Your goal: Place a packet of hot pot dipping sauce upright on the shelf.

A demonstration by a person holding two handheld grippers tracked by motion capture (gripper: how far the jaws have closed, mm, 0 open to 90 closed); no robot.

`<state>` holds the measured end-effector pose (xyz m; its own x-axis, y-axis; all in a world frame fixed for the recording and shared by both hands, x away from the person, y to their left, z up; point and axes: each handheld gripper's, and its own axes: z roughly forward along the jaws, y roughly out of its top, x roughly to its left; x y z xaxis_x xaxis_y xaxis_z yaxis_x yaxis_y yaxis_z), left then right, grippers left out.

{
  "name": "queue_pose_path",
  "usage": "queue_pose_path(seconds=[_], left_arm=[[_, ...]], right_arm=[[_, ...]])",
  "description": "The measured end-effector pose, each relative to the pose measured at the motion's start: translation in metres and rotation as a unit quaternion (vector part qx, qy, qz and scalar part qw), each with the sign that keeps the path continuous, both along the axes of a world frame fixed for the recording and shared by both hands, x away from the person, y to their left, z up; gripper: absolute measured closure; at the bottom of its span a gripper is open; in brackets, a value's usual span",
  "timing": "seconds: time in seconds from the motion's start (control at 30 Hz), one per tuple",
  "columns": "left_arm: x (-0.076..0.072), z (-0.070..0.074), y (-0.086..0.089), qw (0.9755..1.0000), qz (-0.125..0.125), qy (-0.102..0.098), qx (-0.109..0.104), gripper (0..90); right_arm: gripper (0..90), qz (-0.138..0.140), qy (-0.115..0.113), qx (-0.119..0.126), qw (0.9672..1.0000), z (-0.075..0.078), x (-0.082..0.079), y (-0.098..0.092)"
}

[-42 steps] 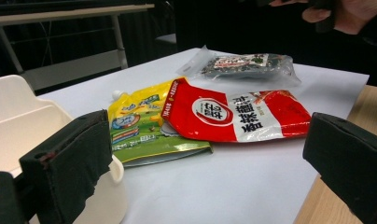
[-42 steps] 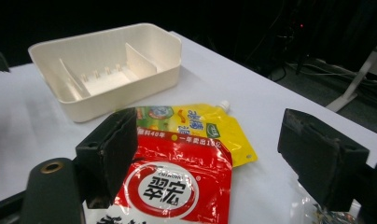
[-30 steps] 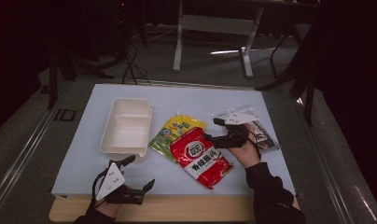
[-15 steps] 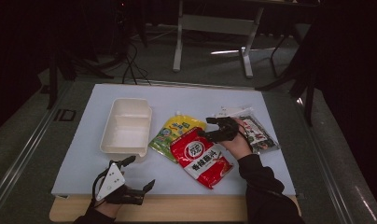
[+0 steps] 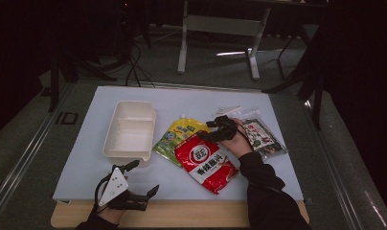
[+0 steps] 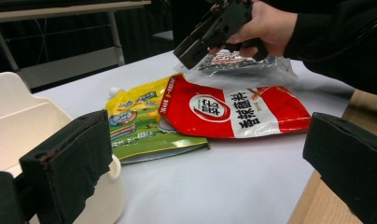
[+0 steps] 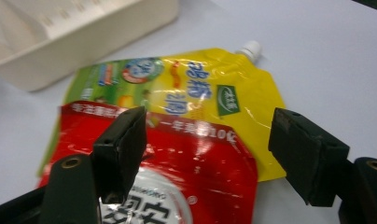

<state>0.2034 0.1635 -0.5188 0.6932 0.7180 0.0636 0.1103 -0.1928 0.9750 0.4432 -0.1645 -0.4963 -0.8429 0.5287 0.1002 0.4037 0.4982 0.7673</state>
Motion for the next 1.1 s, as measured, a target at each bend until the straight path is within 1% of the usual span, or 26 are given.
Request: queue_pose_path(seconds=[0.07,0.1,0.2,0.27,0.33,0.43,0.53,0.6,0.67,0.73,0.77,0.8,0.83,0.87,0.9,0.93,0.97,1.03,1.07,1.1], left_arm=[[0.0,0.0,0.0,1.0,0.0,0.0,0.0,2.2],[0.0,0.0,0.0,1.0,0.0,0.001,0.0,2.2],[-0.001,0.0,-0.001,1.0,-0.002,0.001,0.002,2.2],[-0.001,0.0,-0.001,1.0,-0.004,0.0,0.004,2.2],[-0.001,0.0,-0.002,1.0,-0.006,0.0,0.006,2.2],[-0.001,0.0,-0.001,1.0,-0.005,0.002,0.003,2.2],[-0.001,0.0,-0.001,1.0,-0.004,0.002,0.003,2.2],[-0.001,0.0,-0.001,1.0,-0.005,0.002,0.004,2.2],[-0.001,0.0,-0.001,1.0,-0.005,0.001,0.003,2.2],[-0.001,0.0,0.0,1.0,-0.005,0.002,0.003,2.2],[-0.001,0.0,0.0,1.0,-0.004,0.002,0.002,2.2],[-0.001,0.0,0.0,1.0,-0.004,0.002,0.002,2.2],[-0.001,0.0,0.0,1.0,-0.003,0.002,0.002,2.2],[-0.001,0.0,0.0,1.0,-0.003,0.002,0.002,2.2],[-0.002,0.0,0.0,1.0,-0.004,0.002,0.002,2.2],[-0.002,0.0,0.0,1.0,-0.004,0.001,0.003,2.2],[-0.001,0.0,-0.001,1.0,-0.004,0.002,0.003,2.2],[-0.001,0.0,-0.001,1.0,-0.004,0.001,0.006,2.2],[-0.001,0.0,-0.001,1.0,-0.004,0.001,0.006,2.2],[-0.002,0.0,-0.001,1.0,-0.004,0.001,0.006,2.2]], right_arm=[[29.5,0.0,0.009,-0.003,1.0,-0.003,0.004,0.001],[31.1,-0.003,0.007,-0.006,1.0,-0.004,0.007,0.001],[35.4,-0.001,0.015,-0.008,0.9998,-0.006,0.012,0.003],[35.5,0.003,0.021,-0.009,0.9997,-0.007,0.016,0.005],[34.1,0.006,0.025,-0.016,0.9996,-0.008,0.019,0.007],[31.9,0.011,0.035,-0.018,0.9992,-0.01,0.024,0.01],[31.6,0.016,0.052,-0.022,0.9983,-0.014,0.03,0.011],[31.8,0.017,0.059,-0.032,0.9976,-0.017,0.033,0.011],[33.3,0.02,0.069,-0.036,0.9967,-0.019,0.036,0.011],[34.0,0.021,0.084,-0.045,0.9952,-0.022,0.038,0.01],[36.6,0.022,0.086,-0.052,0.9947,-0.023,0.039,0.009],[39.2,0.021,0.093,-0.057,0.9938,-0.024,0.04,0.008],[41.4,0.022,0.096,-0.057,0.9935,-0.025,0.041,0.008],[49.9,0.022,0.098,-0.061,0.993,-0.024,0.041,0.007],[53.8,0.024,0.101,-0.07,0.9921,-0.023,0.041,0.007],[56.0,0.026,0.1,-0.076,0.9918,-0.023,0.04,0.007],[63.8,0.029,0.098,-0.084,0.9912,-0.022,0.039,0.007],[72.5,0.026,0.091,-0.11,0.9894,-0.022,0.037,0.009],[78.9,0.024,0.091,-0.114,0.989,-0.021,0.037,0.009],[80.3,0.022,0.09,-0.112,0.9894,-0.02,0.037,0.008]])
